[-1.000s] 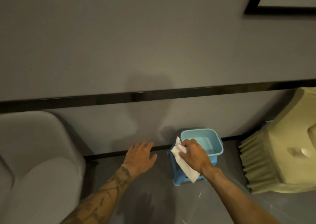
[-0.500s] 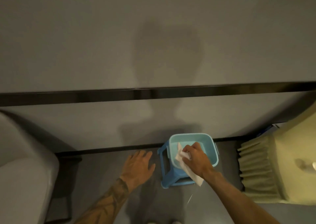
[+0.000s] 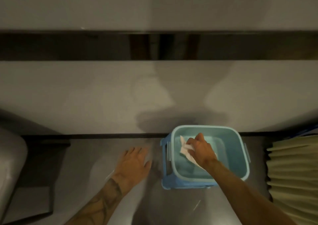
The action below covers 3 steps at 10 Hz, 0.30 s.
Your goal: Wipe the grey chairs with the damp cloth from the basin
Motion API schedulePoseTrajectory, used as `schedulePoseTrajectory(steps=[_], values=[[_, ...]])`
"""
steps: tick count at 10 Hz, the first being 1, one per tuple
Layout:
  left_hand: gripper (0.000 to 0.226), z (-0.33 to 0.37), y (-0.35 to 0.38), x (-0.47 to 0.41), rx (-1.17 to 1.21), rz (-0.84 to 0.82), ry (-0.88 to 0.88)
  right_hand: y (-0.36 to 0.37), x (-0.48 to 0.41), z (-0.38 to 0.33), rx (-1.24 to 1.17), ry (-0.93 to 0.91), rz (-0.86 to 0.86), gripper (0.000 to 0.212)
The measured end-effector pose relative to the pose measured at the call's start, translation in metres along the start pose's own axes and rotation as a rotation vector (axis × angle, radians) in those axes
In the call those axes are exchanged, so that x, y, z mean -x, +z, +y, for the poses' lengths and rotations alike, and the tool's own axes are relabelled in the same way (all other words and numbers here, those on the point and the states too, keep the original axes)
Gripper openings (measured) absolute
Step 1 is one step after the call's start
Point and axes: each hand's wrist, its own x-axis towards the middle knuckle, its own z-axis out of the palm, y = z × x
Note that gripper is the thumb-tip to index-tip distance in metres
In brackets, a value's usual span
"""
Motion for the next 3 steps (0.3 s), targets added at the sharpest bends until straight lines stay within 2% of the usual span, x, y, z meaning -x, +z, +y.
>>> schedulePoseTrajectory(steps=[2, 3], values=[[0.060, -0.007, 0.018, -0.013, -0.032, 0.013, 0.018, 0.035, -0.020, 0.005, 0.068, 0.008, -0.041, 0.035], [0.061, 0.001, 0.003, -0.001, -0.013, 0.026, 0.030, 0.025, -0.004, 0.003, 0.057, -0.007, -0.018, 0.042]])
